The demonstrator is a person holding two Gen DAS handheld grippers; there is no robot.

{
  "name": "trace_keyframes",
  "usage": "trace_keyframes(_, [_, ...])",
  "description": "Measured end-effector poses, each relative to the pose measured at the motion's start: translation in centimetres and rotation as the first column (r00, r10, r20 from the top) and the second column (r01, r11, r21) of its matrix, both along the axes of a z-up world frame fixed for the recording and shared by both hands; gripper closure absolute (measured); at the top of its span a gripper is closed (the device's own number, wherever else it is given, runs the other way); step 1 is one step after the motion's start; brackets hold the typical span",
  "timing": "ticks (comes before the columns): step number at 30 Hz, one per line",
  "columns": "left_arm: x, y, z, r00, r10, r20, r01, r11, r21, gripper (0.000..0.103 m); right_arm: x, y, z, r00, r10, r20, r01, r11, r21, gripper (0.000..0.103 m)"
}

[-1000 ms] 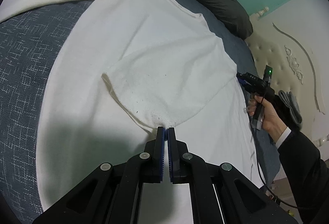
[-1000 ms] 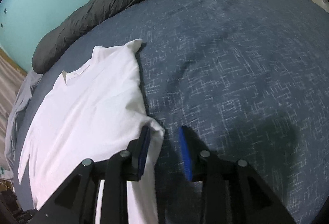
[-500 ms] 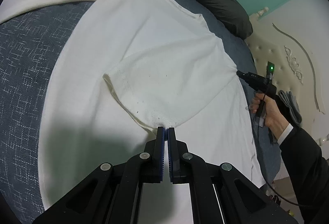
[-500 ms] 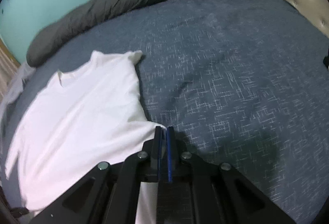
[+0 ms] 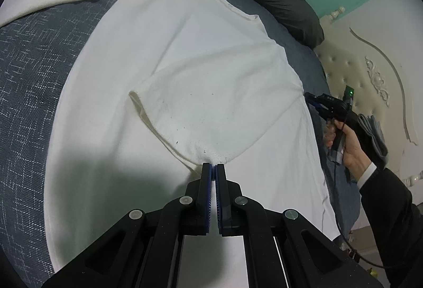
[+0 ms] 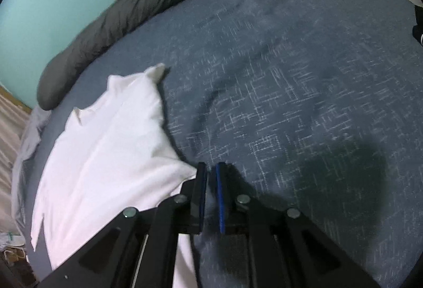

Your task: Fold clothes

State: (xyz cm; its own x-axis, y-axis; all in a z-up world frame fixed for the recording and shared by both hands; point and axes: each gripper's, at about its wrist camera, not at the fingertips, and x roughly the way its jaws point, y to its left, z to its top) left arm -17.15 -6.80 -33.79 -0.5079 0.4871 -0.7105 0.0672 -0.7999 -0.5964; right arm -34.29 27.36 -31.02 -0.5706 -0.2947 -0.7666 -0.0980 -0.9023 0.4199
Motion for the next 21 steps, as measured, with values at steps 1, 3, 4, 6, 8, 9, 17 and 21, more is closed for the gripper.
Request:
trace_keyframes(1, [0.0,0.0,0.0,1.0,0.0,0.0,0.0,1.0,0.0,0.1,0.3,0.1,0.1,1.0,0.001,0.001,-0.001,1.0,-0.015,0.07])
trace_keyframes(3, [0.0,0.0,0.0,1.0,0.001,0.0,-0.001,1.0,0.0,0.1,0.4,-0.5,0.2,0.999,0.037,-0.003,-0.038,0.999,-0.022,0.068])
trace_keyframes(4, [0.0,0.0,0.0,1.0,0.003,0.0,-0.003,1.0,0.0,0.1,0.4,-0.9,0.2,0.999,0.05,0.0,-0.05,0.999,-0.01,0.068])
trace_keyframes(6, [-0.1,0.1,0.1,1.0,0.003,-0.002,-0.003,1.0,0.0,0.1,0.5,-1.6,-0.2,0.998,0.066,0.015,-0.066,0.998,0.01,0.068])
trace_keyframes(8, [-0.3,0.1,0.2,1.0,0.0,-0.005,0.0,1.0,-0.002,0.1,0.9,-1.9,-0.7,0.997,0.071,0.038,-0.072,0.997,0.016,0.078])
trace_keyframes(9, [-0.4,0.1,0.2,1.0,0.001,-0.005,-0.001,1.0,-0.001,0.1,1.1,-1.9,-0.7,0.997,0.067,0.036,-0.068,0.998,0.016,0.092])
trace_keyframes(17, [-0.7,0.0,0.1,1.0,-0.001,-0.003,0.001,1.0,0.003,0.1,1.6,-1.1,-0.1,1.0,0.021,0.005,-0.021,1.0,0.016,0.101])
trace_keyframes(21, [-0.6,0.1,0.3,1.0,0.0,-0.008,0.0,1.0,0.004,0.1,1.7,-0.1,-1.0,0.999,0.002,0.041,0.001,0.997,-0.075,0.1])
